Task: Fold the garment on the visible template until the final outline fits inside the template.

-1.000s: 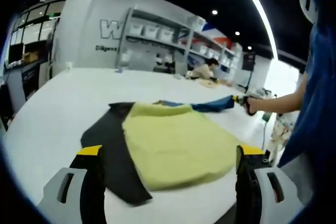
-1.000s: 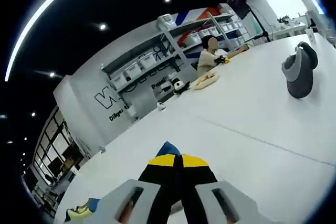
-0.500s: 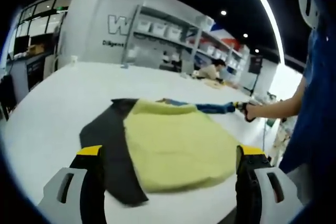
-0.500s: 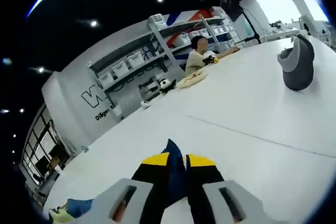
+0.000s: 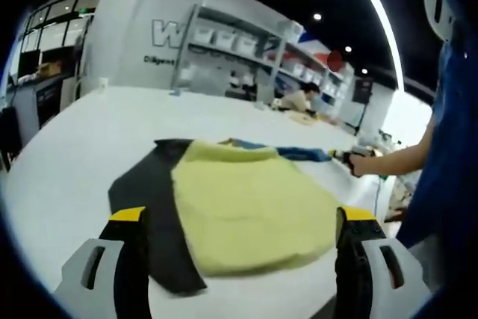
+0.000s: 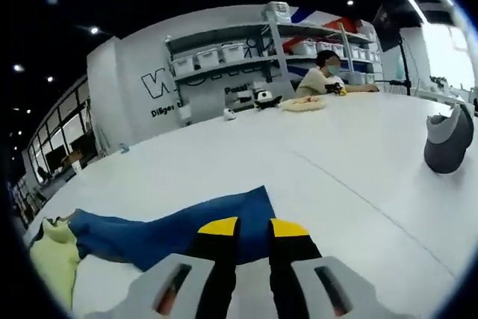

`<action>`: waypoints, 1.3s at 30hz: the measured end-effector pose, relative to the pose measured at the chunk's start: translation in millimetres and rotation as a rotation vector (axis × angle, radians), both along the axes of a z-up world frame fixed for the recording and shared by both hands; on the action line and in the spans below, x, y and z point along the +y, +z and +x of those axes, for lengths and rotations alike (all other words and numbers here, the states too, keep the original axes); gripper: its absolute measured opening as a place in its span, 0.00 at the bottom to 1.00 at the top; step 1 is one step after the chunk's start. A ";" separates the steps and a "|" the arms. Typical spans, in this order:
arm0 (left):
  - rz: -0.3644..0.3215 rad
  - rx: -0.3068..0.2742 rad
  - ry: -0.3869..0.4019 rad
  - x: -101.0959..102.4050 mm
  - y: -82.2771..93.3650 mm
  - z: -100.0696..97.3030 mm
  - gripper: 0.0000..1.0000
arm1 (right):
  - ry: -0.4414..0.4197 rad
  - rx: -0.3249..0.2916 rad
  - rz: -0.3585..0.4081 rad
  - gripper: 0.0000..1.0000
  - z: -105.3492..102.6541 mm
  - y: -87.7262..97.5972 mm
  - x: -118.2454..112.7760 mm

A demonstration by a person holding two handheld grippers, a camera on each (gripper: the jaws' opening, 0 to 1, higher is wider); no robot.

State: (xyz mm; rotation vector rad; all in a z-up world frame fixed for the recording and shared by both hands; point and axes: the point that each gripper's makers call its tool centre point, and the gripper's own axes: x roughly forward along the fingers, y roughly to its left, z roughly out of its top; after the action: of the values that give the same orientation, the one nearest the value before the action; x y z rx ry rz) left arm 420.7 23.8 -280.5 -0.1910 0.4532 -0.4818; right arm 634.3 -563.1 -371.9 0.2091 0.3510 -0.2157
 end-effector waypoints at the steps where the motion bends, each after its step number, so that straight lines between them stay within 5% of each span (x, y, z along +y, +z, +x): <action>1: -0.001 0.000 0.002 0.2 0.4 -0.7 0.99 | 0.002 0.012 -0.018 0.10 -0.7 -1.5 -0.6; 7: 0.009 0.002 0.015 3.8 1.0 -3.8 0.99 | 0.013 0.067 -0.146 0.19 -5.1 -4.9 -3.5; 10: 0.010 0.003 0.019 4.2 1.1 -4.6 0.99 | 0.049 0.108 -0.172 0.14 -5.4 -13.1 -3.1; 16: 0.010 0.001 0.013 0.8 2.0 -4.3 0.99 | 0.032 0.113 -0.186 0.00 -6.8 -18.4 -9.5; 33: 0.043 -0.018 -0.022 -3.5 -0.2 -6.1 0.99 | 0.010 0.083 -0.196 0.00 -81.6 18.2 -11.4; 39: 0.134 0.015 0.033 14.9 -12.2 -9.9 0.94 | -0.016 0.073 -0.164 0.01 -95.1 22.5 -13.0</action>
State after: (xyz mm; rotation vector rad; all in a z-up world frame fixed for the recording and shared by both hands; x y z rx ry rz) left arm 410.8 38.7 -292.8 -0.0732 0.4943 -0.4166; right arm 539.2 -576.1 -349.3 0.0423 0.4027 -0.2668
